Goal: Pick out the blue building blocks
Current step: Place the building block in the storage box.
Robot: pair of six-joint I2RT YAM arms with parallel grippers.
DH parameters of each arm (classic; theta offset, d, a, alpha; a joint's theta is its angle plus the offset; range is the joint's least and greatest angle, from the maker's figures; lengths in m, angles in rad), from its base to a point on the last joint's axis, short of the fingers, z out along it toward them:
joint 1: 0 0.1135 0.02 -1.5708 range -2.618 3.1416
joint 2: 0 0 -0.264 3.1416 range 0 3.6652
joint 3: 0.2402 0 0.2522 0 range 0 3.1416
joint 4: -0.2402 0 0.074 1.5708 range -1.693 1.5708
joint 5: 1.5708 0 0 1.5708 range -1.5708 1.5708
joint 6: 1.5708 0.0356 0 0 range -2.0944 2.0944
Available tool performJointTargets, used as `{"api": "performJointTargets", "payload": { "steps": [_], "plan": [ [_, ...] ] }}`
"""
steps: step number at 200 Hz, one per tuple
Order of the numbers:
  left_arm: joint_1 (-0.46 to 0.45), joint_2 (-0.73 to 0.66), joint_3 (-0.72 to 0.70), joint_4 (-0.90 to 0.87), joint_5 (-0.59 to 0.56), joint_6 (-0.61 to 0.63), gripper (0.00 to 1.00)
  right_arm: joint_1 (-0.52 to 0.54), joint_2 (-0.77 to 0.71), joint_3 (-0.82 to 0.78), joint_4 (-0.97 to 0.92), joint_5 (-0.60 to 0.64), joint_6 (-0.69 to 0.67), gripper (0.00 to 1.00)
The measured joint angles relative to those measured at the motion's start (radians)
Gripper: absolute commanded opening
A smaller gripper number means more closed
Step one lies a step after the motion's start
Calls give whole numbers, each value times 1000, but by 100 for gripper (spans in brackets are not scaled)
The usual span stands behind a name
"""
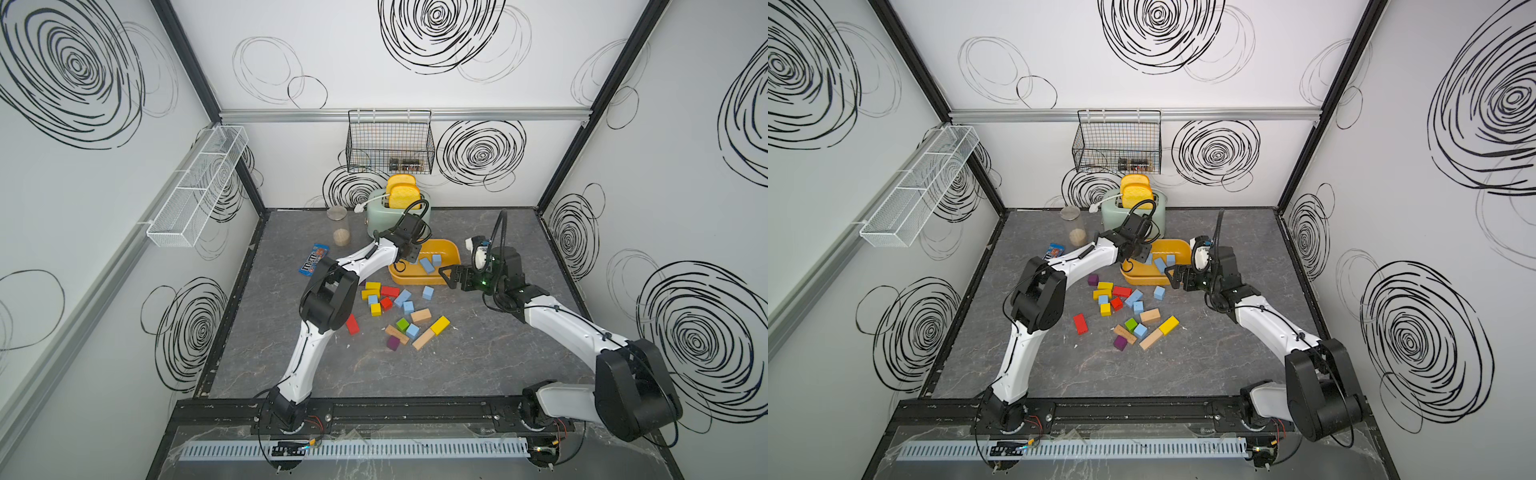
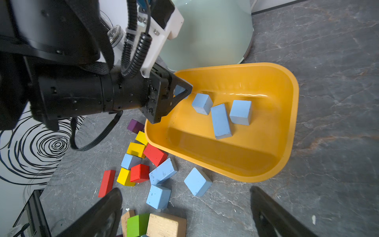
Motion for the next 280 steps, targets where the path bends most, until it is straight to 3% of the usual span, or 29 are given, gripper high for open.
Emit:
{"api": "performJointTargets", "payload": {
  "steps": [49, 76, 104, 178, 257, 280],
  "plan": [
    [0, 34, 7, -22, -16, 0, 3, 2, 2, 0, 5, 3, 0, 98],
    [1, 34, 12, -29, -18, 0, 19, 4, 2, 0, 10, 5, 0, 98],
    [1, 37, 26, -35, -18, 0, 28, 6, 6, -2, 21, 6, 0, 98],
    [1, 40, 27, -53, -10, -2, 39, 25, 15, -2, 25, 16, -4, 98],
    [3, 40, 38, -58, 25, -13, 56, 44, 15, -2, 24, 29, -26, 98],
    [3, 40, 42, -61, 29, -16, 66, 46, 14, -2, 23, 32, -27, 98]
  ]
}}
